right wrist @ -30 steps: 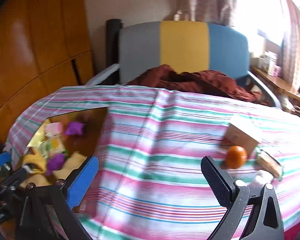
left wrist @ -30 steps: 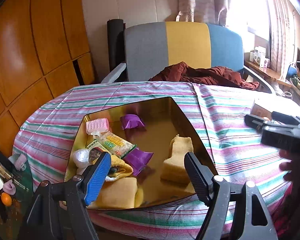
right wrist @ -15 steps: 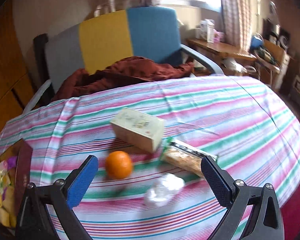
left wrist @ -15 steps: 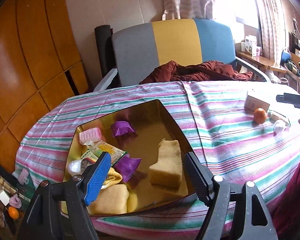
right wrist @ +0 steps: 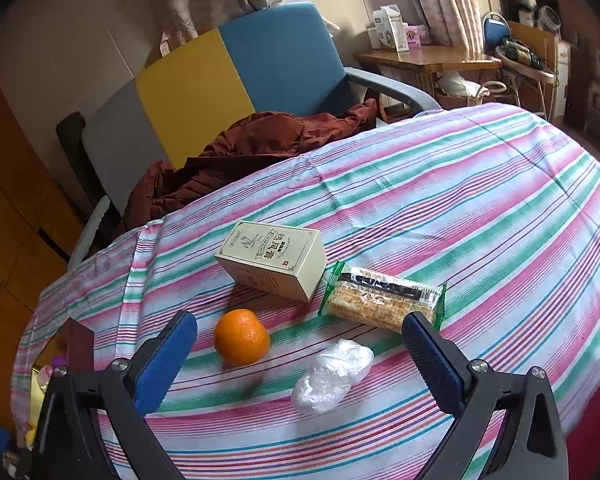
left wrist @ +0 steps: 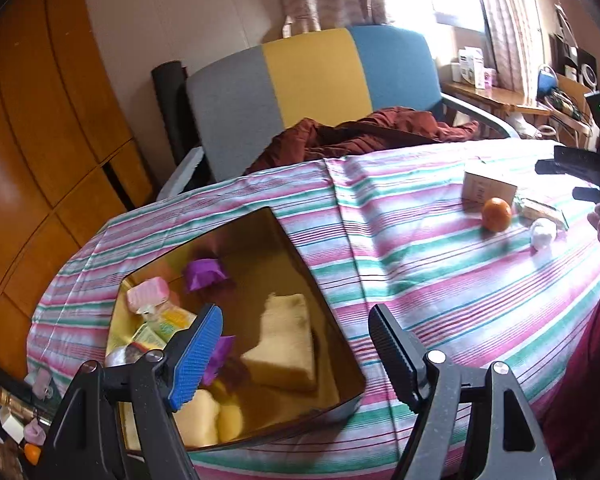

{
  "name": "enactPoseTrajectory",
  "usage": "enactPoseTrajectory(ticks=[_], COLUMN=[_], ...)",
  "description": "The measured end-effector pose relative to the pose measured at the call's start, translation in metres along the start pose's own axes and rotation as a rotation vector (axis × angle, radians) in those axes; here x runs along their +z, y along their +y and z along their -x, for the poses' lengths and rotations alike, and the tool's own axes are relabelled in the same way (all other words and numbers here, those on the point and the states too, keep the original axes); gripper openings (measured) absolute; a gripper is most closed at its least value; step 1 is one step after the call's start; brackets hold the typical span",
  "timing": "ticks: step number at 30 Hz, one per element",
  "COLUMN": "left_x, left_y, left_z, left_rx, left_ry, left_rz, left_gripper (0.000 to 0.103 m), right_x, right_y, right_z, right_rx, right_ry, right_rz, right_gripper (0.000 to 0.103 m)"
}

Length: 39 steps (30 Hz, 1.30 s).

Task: Organize objects
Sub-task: 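Move both grippers back from the tray to the remaining items, then grasp the orange with the left gripper while the right grasps the cracker pack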

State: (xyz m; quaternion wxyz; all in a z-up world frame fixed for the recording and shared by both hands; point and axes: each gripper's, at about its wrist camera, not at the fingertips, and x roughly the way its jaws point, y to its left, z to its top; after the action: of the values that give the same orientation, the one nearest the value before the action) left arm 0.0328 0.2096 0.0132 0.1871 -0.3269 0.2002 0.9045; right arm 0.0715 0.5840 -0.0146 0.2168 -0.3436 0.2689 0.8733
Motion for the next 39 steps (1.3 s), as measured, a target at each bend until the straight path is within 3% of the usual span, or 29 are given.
enactPoseTrajectory(ticks=[5,11,16,20,33,39], left_x=[0.006,0.012,0.015,0.019,0.070,0.097], left_y=[-0.020,-0.044,-0.064,-0.081,-0.142,-0.178], left_z=[-0.011,-0.025,-0.048,-0.063,-0.097,-0.122], left_rx=[-0.055,-0.202,-0.287,-0.326,-0.514,-0.557], left_ry=[0.021,0.053,0.149,0.201,0.198,0.198], left_rz=[-0.033,-0.030,-0.001,-0.001,0.012,0.000], left_gripper=[0.077,0.077,0.077,0.076,0.076,0.076], right_x=[0.002,0.006,0.006,0.006,0.005,0.006], right_y=[-0.011,-0.043,-0.061,-0.065,-0.065,-0.066], right_z=[0.001,0.003,0.001,-0.002,-0.005,-0.007], right_rx=[0.002,0.030,0.060,0.090,0.144,0.147], right_ry=[-0.005,-0.015,-0.009,-0.001,0.012,0.022], right_rz=[-0.059,-0.242,-0.343,-0.375,-0.392,-0.396], right_gripper=[0.103,0.103,0.103,0.103,0.103,0.103])
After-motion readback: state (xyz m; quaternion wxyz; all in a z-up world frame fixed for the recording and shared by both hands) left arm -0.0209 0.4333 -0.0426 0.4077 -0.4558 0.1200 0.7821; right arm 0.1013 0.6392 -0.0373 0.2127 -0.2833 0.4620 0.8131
